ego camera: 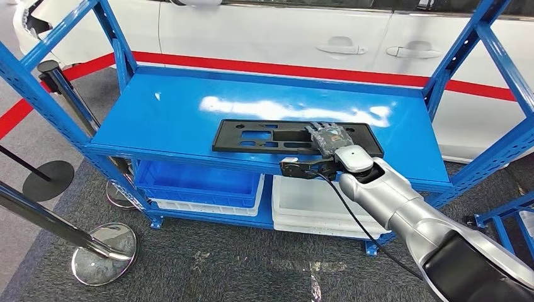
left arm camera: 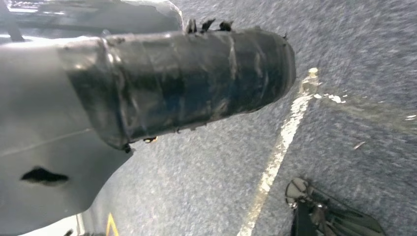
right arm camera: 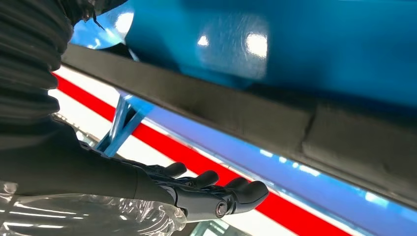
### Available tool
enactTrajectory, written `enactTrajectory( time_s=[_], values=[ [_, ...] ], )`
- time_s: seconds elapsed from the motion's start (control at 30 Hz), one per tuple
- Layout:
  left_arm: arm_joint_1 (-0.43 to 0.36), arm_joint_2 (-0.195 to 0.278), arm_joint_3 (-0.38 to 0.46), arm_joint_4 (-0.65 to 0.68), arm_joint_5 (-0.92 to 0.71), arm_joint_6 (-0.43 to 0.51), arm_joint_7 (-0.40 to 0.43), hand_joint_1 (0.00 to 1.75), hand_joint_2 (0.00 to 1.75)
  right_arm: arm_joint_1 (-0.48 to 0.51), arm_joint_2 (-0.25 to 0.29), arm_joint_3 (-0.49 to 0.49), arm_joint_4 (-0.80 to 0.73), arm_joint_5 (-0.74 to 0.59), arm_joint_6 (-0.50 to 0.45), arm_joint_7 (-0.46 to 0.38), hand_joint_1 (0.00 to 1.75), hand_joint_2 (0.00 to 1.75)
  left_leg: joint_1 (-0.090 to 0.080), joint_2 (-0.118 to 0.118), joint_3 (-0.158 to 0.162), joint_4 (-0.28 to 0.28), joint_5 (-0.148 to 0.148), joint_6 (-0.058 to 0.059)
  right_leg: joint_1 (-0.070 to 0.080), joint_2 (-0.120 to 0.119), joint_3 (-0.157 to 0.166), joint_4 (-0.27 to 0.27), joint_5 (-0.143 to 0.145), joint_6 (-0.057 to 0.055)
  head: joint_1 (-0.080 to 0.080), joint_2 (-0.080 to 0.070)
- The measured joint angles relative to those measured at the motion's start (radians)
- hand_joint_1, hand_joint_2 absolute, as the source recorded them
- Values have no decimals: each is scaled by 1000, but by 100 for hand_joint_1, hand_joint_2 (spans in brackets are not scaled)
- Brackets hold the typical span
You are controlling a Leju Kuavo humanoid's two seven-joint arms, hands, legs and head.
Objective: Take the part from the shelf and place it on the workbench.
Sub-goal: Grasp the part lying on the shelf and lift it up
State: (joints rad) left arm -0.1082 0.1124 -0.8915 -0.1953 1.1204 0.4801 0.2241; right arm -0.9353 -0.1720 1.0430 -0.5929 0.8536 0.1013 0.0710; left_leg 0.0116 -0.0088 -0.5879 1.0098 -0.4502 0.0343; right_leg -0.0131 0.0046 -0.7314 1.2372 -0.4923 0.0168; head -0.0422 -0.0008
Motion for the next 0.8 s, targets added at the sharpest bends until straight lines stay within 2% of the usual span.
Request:
enactTrajectory(
  time_s=[0.07, 0.1, 0.3, 0.37, 0.47, 0.5, 0.53, 0.6, 0.63, 0.67, 0.7, 0.77, 0.8],
  values=[
    [1, 0, 0, 0, 4, 1, -1, 0, 0, 1, 0, 0, 0, -3, -1, 0, 0, 175, 0, -1, 4, 4, -6, -3, -1, -1, 32, -79, 50, -2, 0, 0],
    [1, 0, 0, 0, 4, 1, -1, 0, 0, 1, 0, 0, 0, -3, -1, 0, 0, 175, 0, -1, 5, 4, -7, -3, -1, -1, 37, -91, 56, -2, 0, 0],
    [1, 0, 0, 0, 4, 1, -1, 0, 0, 0, 0, 0, 0, -3, -1, 0, 0, 175, 0, -1, 5, 5, -7, -3, -1, -1, 40, -97, 59, -2, 0, 0],
    [1, 0, 0, 0, 4, 1, -2, 0, 0, 0, 0, 0, 0, -4, -2, 0, 0, 175, 0, -1, 7, 8, -10, -5, -1, -2, 55, -132, 76, -3, 0, 0],
    [-2, 1, 0, 1, 6, 4, -1, 0, 0, 1, 0, 0, 1, -8, -4, 0, 0, 175, -4, -1, 4, 15, -21, -21, 3, 1, 86, -194, 79, -15, -2, 0],
    [-2, 4, 0, 1, 7, 5, 0, 0, 0, 3, 1, 0, 2, -10, -5, 1, 28, 175, -4, 0, -30, 85, -55, -33, 4, 2, 95, -204, 72, -24, -4, 0],
    [-2, 6, 0, 1, 6, 6, 0, 0, 0, 5, 1, 0, 2, -15, -4, 2, 61, 175, -2, 1, -57, 133, -66, -41, 3, 3, 100, -206, 69, -32, -6, 0],
    [-1, 10, 0, 1, 5, 7, -2, 0, 0, 10, 1, 0, 4, -29, -2, 4, 139, 175, 6, 4, -82, 161, -58, -62, 1, 4, 112, -205, 61, -45, -10, 0],
    [-1, 11, 0, 1, 4, 7, -3, 0, 0, 11, 0, -1, 5, -36, -1, 4, 154, 175, 8, 3, -53, 93, -24, -70, 4, 5, 111, -200, 56, -45, -11, 0],
    [-2, 11, 0, 1, 4, 7, -4, 0, 0, 11, 0, -1, 6, -42, -1, 5, 165, 175, 10, 2, -30, 44, -8, -71, 8, 6, 109, -195, 53, -44, -11, 0],
    [-2, 10, 0, 1, 4, 7, -5, 0, 0, 10, 0, -2, 6, -46, -1, 7, 173, 175, 11, 0, -19, 21, -6, -69, 11, 8, 107, -192, 52, -42, -12, 0],
    [-1, 10, 0, 1, 4, 7, -6, 0, 0, 9, -1, -3, 8, -51, -3, 10, 175, 175, 9, -2, -17, 19, -7, -54, 15, 10, 107, -194, 52, -39, -11, 0],
    [-1, 10, 0, 1, 4, 7, -6, 0, 0, 9, -1, -3, 9, -52, -4, 11, 174, 175, 7, -2, -16, 19, -7, -54, 16, 10, 109, -196, 53, -38, -12, 0]
  ],
)
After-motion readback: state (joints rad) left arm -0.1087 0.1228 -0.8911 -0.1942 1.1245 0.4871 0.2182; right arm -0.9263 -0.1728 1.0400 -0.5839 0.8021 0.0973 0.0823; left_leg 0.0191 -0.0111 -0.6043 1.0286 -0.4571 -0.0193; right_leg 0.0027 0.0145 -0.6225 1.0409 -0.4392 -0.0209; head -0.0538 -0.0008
